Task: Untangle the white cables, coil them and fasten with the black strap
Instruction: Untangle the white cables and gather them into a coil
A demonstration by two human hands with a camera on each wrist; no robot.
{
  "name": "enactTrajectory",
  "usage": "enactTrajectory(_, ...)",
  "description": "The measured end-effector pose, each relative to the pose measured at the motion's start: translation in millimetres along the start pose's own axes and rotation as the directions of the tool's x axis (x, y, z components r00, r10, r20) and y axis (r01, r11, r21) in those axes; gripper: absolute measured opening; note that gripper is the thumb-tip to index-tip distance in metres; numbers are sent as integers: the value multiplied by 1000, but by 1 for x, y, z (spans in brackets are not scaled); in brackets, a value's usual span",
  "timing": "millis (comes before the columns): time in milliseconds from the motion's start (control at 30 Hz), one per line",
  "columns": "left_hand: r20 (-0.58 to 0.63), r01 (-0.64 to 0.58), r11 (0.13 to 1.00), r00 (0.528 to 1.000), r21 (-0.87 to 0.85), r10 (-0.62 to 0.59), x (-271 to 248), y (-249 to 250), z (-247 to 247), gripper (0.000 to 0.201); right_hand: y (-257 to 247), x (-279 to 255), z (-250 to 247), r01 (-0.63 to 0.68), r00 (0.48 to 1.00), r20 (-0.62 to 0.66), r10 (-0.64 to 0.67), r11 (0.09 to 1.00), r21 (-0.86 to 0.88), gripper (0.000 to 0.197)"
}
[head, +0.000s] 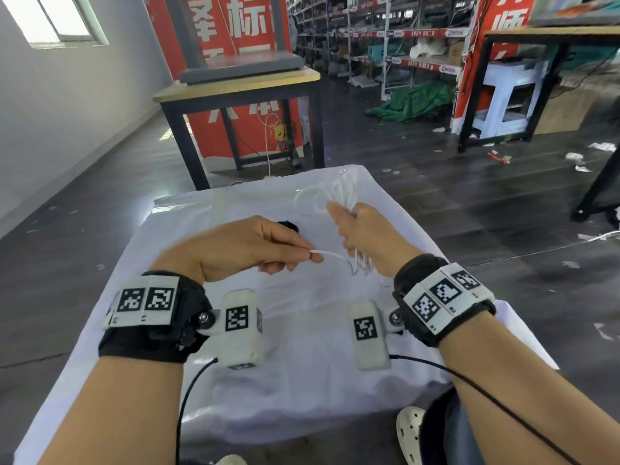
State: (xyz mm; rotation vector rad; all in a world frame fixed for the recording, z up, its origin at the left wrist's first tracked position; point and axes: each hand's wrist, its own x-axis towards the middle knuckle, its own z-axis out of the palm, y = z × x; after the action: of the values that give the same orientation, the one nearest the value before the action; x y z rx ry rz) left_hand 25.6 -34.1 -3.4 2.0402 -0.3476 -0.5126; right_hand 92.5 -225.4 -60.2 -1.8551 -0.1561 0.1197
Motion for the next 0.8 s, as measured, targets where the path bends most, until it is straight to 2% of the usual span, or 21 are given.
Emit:
enactTrajectory(100, -169, 30, 999, 985, 45, -22, 11, 2, 7, 21, -10, -15, 10, -132, 957, 277, 91, 982, 134, 62)
enactTrajectory(167, -275, 66, 992, 961, 106, -35, 18, 2, 9, 29, -14, -18, 12, -205, 923, 362, 129, 962, 179, 74)
enactTrajectory(267, -317, 109, 981, 947, 163, -52, 20, 2, 7, 35, -16, -18, 12, -257, 879, 448, 162, 953, 160, 77)
enactTrajectory(333, -313, 116, 975, 948, 190, -52, 18, 2, 5, 26, -16, -18, 11, -232, 870, 464, 166, 969, 88, 72)
enactTrajectory(400, -291, 90, 976, 956, 200, -29, 17, 2, 5, 9, -14, -18, 10, -185, 866, 477, 148, 982, 31, 61)
enactTrajectory(500, -225, 43, 966, 974, 255, 15, 15, -1, 5, 17, -12, -20, 10, -156, 843, 524, 125, 988, 16, 40)
enactTrajectory(600, -183, -13, 977, 982, 215, 53, 11, -2, 0, 22, -15, -21, 6, -156, 842, 530, 102, 986, 58, 27)
enactTrajectory(700, -234, -25, 985, 970, 173, 66, 6, -5, -10, 25, -17, -22, 4, -189, 867, 486, 109, 975, 120, 5)
enactTrajectory(800, -360, -15, 990, 930, 142, 66, 2, -10, -20, 22, -15, -21, 5, -216, 885, 453, 106, 956, 197, 8)
